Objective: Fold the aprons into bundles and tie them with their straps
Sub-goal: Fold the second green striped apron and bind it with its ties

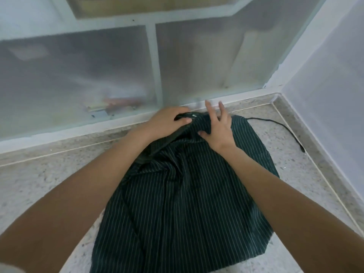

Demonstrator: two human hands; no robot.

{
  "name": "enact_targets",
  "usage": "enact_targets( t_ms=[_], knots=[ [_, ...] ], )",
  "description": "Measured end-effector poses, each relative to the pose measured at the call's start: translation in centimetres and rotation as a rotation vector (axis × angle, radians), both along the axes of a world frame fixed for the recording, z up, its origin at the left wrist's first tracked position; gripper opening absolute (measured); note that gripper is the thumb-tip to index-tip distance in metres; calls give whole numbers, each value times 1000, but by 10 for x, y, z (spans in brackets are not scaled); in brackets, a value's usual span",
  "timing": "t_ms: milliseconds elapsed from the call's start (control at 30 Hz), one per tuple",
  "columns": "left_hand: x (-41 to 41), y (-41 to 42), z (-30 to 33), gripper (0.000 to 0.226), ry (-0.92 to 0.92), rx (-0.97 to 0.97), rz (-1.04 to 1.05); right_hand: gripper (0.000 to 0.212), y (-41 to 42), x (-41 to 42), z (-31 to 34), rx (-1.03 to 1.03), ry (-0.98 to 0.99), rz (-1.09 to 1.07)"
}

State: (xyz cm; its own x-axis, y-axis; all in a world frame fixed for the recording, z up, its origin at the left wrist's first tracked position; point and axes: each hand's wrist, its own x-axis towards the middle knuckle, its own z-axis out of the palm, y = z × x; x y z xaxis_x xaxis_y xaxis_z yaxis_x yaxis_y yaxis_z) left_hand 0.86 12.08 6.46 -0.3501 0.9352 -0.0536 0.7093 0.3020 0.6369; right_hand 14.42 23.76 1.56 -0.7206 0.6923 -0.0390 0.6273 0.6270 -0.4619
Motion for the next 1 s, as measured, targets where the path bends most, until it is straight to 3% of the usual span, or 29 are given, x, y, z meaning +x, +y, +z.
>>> enact_targets(
  t_ms=[67,100,167,267,333,400,467,567,667,867,1000],
  knots=[
    [-3,-1,18,25,51,29,-53,41,3,-15,19,6,-63,95],
    [-6,-3,27,23,120,49,-28,25,2,-19,31,-88,-33,102],
    [-12,-7,36,25,289,49,138,14,-4,-17,51,-350,92,53],
    [-11,-14,52,27,320,49,342,15,-15,-4,86,-567,224,5],
    [5,-24,68,25,275,197,413,19,-27,11,114,-602,275,-41],
    [9,-21,73,32,107,298,470,21,-27,13,123,-679,305,-93],
    [18,-26,86,39,-160,256,379,22,-33,22,144,-689,345,-141],
    [38,-38,112,68,-275,-95,31,27,-45,36,170,-764,432,-199],
    [49,-50,128,44,-244,-190,-100,24,-57,57,196,-780,541,-235],
    [52,-98,158,20,-38,-84,118,20,-77,118,226,-751,706,-384],
    [76,-136,195,18,12,99,196,32,-101,163,242,-571,731,-381]
  ],
)
